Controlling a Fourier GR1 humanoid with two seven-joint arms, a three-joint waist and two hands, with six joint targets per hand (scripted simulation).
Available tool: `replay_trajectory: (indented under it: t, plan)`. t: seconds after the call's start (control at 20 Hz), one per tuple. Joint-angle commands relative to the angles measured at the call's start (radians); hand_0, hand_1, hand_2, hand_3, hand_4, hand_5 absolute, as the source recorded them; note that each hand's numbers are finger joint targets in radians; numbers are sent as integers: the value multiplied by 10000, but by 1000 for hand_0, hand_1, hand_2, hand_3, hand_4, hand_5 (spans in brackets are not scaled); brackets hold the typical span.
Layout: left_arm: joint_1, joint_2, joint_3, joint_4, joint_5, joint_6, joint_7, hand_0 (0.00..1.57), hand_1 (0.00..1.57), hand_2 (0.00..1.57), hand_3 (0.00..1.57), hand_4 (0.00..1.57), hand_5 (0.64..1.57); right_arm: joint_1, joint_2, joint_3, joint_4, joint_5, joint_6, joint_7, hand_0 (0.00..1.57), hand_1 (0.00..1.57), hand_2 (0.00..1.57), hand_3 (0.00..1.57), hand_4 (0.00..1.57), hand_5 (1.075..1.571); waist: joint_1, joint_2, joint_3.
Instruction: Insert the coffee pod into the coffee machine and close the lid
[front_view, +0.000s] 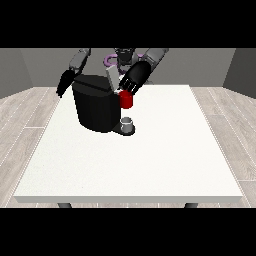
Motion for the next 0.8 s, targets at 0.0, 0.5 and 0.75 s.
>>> replay_trajectory:
  t: [0.0,0.5,0.75]
  plan:
    - [-516,-189,27,17,50,-184,246,1187,1187,1230,1196,441,1571,-288,15,-197,383,-16,-176,-364,0,0,0,0,131,1571,80,265,2]
    - [-203,-116,105,278,-118,324,-39,1231,1231,1267,1211,389,1571,228,385,218,42,186,-335,-135,0,0,0,0,0,1571,-149,-16,-3]
    - [-480,42,-33,101,-294,400,-322,1217,1217,1242,1195,357,1571,-179,193,-88,277,-67,-187,-303,0,0,0,0,0,1571,-3,268,-1]
